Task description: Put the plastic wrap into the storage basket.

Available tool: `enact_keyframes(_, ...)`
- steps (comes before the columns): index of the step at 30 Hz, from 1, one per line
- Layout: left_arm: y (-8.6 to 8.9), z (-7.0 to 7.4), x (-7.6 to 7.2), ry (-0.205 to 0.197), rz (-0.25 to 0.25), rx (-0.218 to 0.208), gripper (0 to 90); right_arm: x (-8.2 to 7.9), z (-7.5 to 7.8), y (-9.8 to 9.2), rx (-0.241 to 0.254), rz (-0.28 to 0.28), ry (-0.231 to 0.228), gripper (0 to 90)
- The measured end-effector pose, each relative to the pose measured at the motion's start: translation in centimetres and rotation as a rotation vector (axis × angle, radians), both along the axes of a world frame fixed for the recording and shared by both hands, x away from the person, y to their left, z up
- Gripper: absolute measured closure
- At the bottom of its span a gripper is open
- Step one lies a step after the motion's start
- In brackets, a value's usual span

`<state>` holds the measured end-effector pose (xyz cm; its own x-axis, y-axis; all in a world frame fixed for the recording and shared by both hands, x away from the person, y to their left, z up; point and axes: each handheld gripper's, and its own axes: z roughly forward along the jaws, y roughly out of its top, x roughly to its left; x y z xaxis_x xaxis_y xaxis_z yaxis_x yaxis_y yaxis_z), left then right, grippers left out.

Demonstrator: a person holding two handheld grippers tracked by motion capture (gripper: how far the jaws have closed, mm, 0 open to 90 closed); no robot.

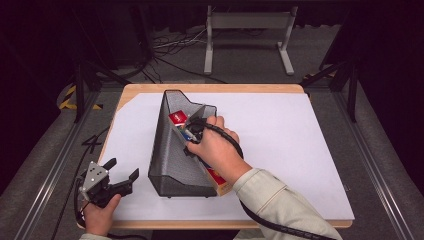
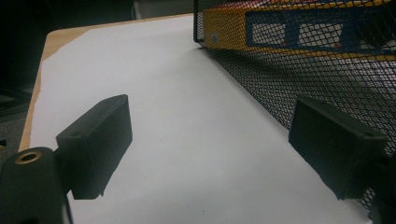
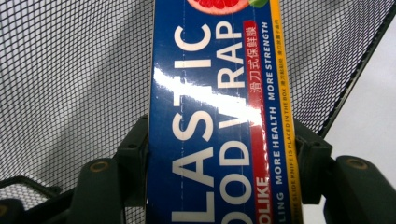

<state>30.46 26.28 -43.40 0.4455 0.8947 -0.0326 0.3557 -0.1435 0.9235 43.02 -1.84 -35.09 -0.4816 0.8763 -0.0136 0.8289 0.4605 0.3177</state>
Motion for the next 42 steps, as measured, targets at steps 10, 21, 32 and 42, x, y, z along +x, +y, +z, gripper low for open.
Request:
enact_keyframes(10,0.0,0.0,0.0,0.0,-0.002,0.002,14.2,0.3,-0.1,-0.3,0.01,0.005,-0.012,36.5)
enact_keyframes(21,0.0,-0.1,0.1,0.004,-0.001,0.005,14.2,-0.1,0.7,-0.2,0.077,0.073,-0.081,17.7)
enact_keyframes(32,-0.1,0.0,0.1,-0.001,0.002,-0.002,14.1,-0.7,3.2,-1.4,0.182,0.157,-0.246,12.6)
enact_keyframes(42,0.3,0.0,-0.4,-0.009,0.013,-0.011,14.0,-1.4,4.3,-2.7,0.272,0.218,-0.321,12.6)
